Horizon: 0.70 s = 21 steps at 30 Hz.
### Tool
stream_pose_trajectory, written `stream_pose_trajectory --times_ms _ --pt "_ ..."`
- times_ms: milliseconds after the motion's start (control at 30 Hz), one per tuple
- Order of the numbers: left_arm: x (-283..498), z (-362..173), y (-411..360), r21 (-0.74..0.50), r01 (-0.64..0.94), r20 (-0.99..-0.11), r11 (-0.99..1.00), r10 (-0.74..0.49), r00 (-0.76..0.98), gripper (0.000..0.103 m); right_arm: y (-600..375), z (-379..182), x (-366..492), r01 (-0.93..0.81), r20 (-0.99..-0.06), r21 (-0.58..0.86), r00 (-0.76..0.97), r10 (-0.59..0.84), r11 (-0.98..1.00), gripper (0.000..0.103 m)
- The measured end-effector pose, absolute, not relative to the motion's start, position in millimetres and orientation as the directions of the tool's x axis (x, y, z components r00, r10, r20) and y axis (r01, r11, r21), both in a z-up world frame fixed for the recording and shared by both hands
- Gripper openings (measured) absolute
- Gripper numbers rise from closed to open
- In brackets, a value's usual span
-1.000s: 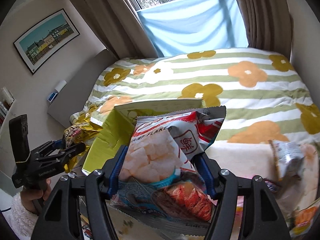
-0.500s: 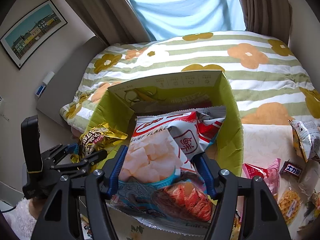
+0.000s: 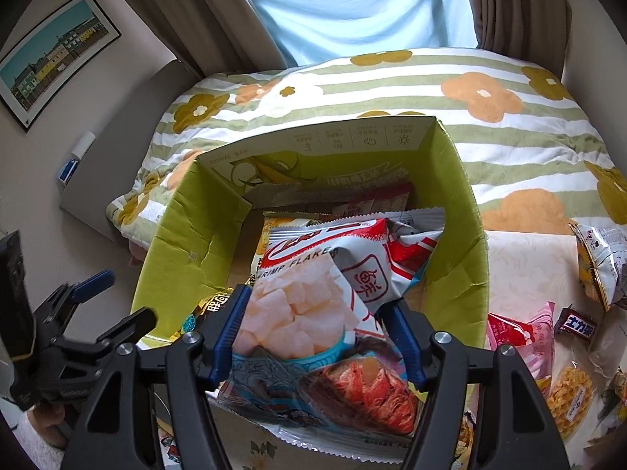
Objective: Organize snacks
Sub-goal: 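Carry both bags over the yellow box and open both tools to drop them, then move both tools back toward the remaining snacks on the table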
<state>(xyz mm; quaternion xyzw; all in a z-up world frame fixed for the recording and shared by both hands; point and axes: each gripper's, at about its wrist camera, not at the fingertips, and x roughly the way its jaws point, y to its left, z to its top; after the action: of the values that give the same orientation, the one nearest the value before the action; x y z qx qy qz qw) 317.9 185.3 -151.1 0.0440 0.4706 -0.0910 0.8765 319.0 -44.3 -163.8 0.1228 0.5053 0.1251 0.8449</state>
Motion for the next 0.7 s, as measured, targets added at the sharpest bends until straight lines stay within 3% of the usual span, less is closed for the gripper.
stream_pose_trajectory --times_ms 100,167,233,700 --pt "315 -148 190 -0.012 0.183 -0.832 0.983 -0.111 0.543 0.102 -44 -170 325 -0.055 -0.839 0.342 0.432 0.331 0.938 0.077" --pt "312 -146 192 -0.016 0.168 -0.831 0.986 -0.107 0.546 0.102 -45 -171 324 -0.039 -0.837 0.355 0.431 0.336 0.934 0.093" --pt "309 -145 193 -0.034 0.165 -0.830 0.986 -0.120 0.544 0.102 -46 -169 320 -0.039 -0.826 0.359 0.451 0.337 0.933 0.101" --pt "300 -139 182 -0.042 0.167 -0.822 0.985 -0.129 0.554 0.102 -43 -165 299 -0.056 -0.826 0.286 0.491 0.276 0.957 0.102"
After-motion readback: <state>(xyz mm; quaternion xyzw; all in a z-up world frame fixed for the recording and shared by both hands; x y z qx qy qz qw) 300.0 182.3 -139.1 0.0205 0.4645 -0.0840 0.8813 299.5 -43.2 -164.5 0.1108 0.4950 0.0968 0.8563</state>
